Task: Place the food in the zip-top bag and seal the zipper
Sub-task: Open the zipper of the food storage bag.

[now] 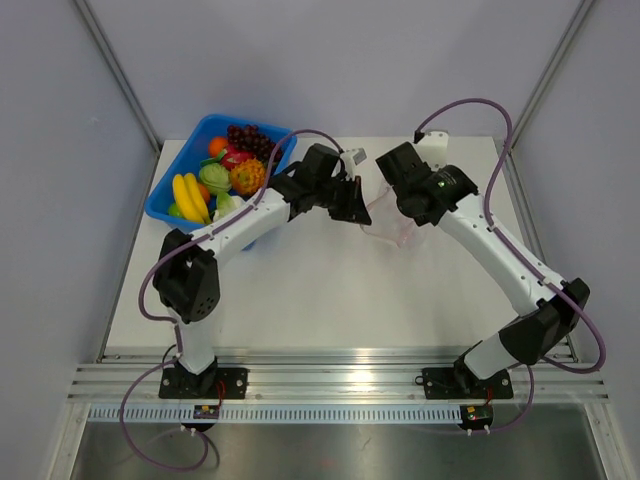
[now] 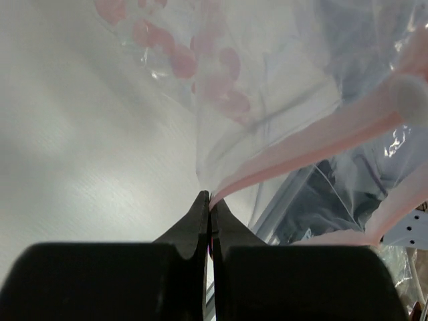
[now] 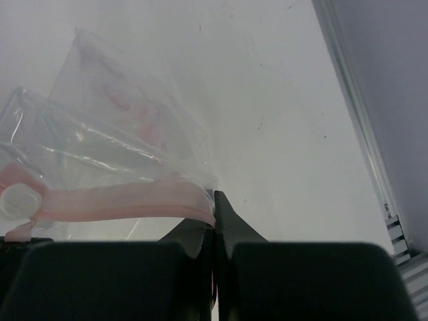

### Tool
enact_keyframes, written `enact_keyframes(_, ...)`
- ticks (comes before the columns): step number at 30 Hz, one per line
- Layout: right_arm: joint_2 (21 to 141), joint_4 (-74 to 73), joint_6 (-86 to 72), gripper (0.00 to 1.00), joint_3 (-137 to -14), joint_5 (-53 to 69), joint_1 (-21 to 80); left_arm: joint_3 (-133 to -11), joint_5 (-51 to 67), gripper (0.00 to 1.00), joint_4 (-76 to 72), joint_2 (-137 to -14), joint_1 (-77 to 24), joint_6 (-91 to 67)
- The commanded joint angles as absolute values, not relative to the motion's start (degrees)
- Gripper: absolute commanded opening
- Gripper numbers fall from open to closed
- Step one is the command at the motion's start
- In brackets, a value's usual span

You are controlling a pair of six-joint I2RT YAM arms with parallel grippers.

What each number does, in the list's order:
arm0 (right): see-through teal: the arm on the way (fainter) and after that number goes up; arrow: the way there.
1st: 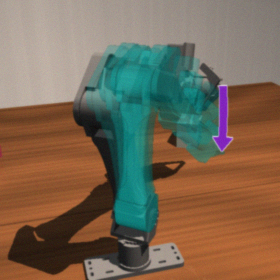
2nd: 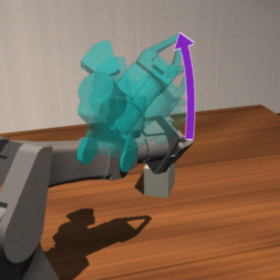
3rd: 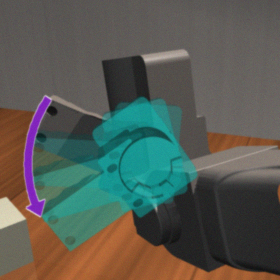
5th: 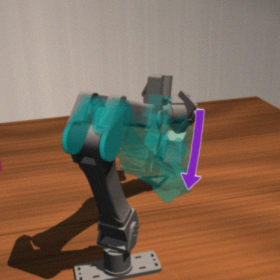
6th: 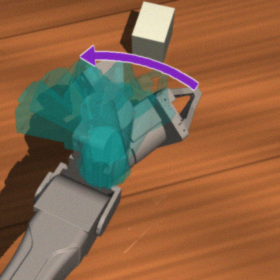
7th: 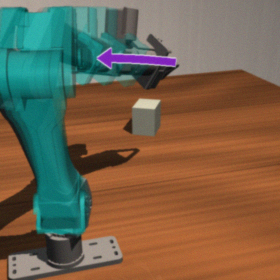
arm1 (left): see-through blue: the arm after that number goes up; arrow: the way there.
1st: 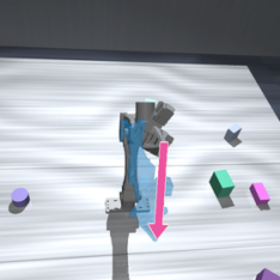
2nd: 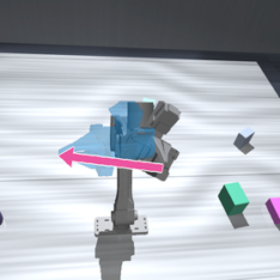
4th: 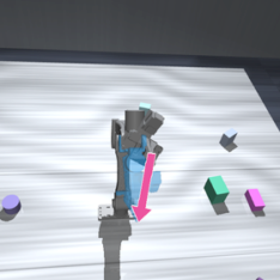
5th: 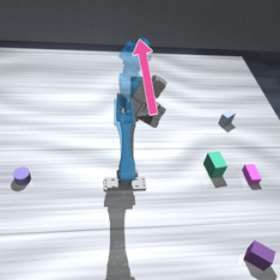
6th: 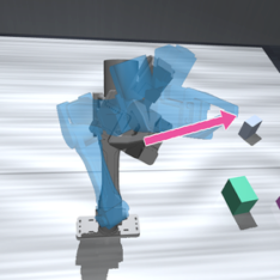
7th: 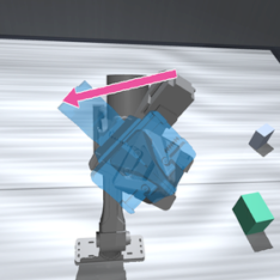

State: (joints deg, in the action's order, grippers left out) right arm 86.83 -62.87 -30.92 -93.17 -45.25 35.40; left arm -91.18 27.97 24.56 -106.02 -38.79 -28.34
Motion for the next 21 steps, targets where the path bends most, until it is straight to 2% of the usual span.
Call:
enact_keyframes(1, 87.89, -68.11, -29.36, 0.0, -100.45, -54.49, 35.07, -100.53, 32.77, 0.0, 28.73, -108.71, -37.71, -24.79)
enact_keyframes(5, 89.38, -68.12, -28.39, 0.0, -102.57, -53.62, 35.24, -103.01, 35.86, 0.0, 28.39, -111.18, -37.79, -25.93)
enact_keyframes(11, 91.58, -61.89, -29.27, 0.0, -93.01, -46.33, 35.16, -100.02, 35.6, 0.0, 27.69, -114.16, -37.01, -25.22)
enact_keyframes(14, 93.77, -59.07, -31.54, 0.0, -90.71, -42.81, 35.24, -101.51, 34.37, 0.0, 29.44, -116.09, -35.95, -25.4)
enact_keyframes(21, 100.1, -56.34, -32.61, 0.0, -93.77, -38.15, 35.24, -102.31, 27.44, 0.0, 35.05, -116.81, -32.52, -21.54)
